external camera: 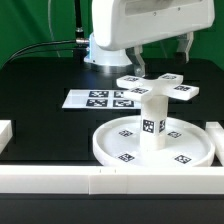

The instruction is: Assemble round table

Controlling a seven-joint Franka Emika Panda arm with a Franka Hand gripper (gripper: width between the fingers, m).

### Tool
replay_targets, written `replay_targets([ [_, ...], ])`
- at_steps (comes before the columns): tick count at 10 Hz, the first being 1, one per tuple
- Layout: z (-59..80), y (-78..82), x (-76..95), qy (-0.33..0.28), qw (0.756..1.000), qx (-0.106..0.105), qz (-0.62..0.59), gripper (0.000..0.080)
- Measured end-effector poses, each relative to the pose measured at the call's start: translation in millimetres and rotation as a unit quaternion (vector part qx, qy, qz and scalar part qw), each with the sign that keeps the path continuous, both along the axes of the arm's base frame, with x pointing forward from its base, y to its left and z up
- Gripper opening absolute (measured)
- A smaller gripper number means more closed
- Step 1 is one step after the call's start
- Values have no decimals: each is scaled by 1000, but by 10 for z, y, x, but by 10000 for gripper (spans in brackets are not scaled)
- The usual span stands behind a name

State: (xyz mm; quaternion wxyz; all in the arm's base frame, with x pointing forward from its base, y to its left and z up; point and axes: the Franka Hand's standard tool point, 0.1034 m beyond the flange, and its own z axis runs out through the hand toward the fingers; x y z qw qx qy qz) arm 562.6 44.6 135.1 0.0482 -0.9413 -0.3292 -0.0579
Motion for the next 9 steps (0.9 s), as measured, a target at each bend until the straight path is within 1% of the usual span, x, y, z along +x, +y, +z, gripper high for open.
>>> replay_targets([
  [2,-22,-7,-3,-13,991,-20,131,648],
  [3,-22,-8,-3,-17,985,-27,167,648],
  [4,-23,-11,-4,-18,982,-29,184,648],
  [7,-29,-56,-4,-26,962,-40,268,648],
  [8,-33,-75,-3,-30,950,-47,307,648],
  [9,-41,-82,-3,-37,931,-55,358,648],
])
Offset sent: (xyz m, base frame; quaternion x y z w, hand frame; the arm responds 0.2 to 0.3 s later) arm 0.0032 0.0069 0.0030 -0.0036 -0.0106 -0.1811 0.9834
